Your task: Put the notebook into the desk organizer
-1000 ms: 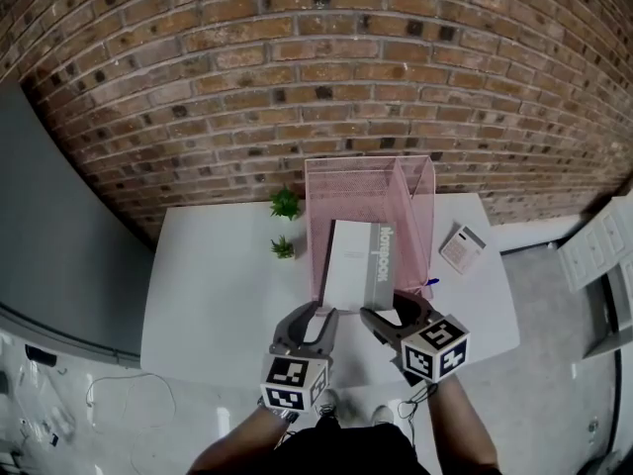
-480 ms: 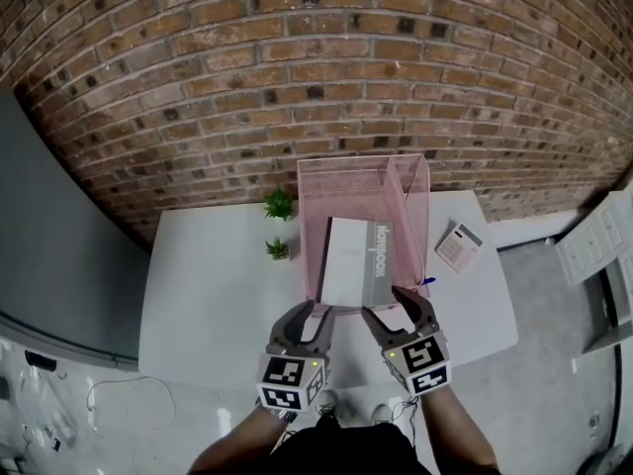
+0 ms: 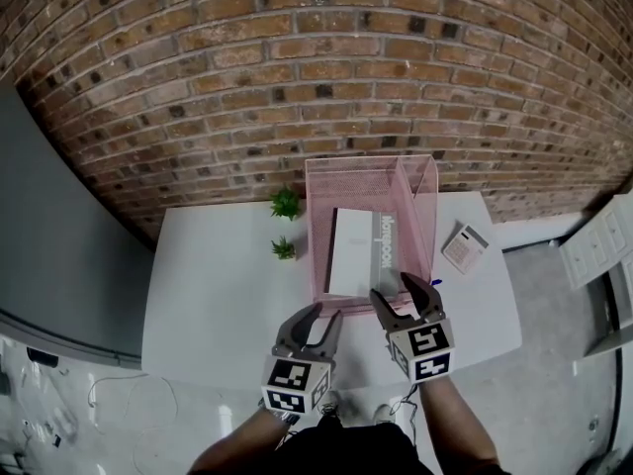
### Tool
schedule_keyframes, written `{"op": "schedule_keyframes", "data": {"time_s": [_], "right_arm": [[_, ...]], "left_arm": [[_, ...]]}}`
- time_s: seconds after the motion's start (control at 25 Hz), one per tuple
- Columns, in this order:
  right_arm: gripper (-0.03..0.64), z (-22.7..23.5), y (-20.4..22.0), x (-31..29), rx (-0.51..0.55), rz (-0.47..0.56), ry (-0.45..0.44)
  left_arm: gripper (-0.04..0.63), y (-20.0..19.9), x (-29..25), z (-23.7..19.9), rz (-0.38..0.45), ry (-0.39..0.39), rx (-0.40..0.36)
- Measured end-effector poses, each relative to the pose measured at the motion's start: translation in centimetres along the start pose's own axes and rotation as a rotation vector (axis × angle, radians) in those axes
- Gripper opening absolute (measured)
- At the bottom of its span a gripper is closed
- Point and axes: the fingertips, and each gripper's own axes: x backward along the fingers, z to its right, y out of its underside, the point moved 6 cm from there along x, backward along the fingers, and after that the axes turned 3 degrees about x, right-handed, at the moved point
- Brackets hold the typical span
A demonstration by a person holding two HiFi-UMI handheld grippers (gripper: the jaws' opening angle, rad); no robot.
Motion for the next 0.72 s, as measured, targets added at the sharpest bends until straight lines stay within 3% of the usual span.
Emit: {"op": "schedule_keyframes", "data": {"time_s": [0.52, 0.6, 0.72], "right_arm": [[0.245, -0.1, -0.5, 1.9, -0.077, 0.091, -0.045], [0.219, -0.1, -0.5, 3.1, -0.091, 0.115, -0.066], [0.098, 0.0, -0.3, 5.6, -0.107, 0.156, -0.097]], "left_arm": [[0.133, -0.3, 0.8, 0.8, 0.012, -0.012, -0.009], [0.133, -0.4, 1.4, 1.6, 0.019, -0.024, -0.012], [0.123, -0.4, 2.4, 3.6, 0.028, -0.045, -0.03]]}}
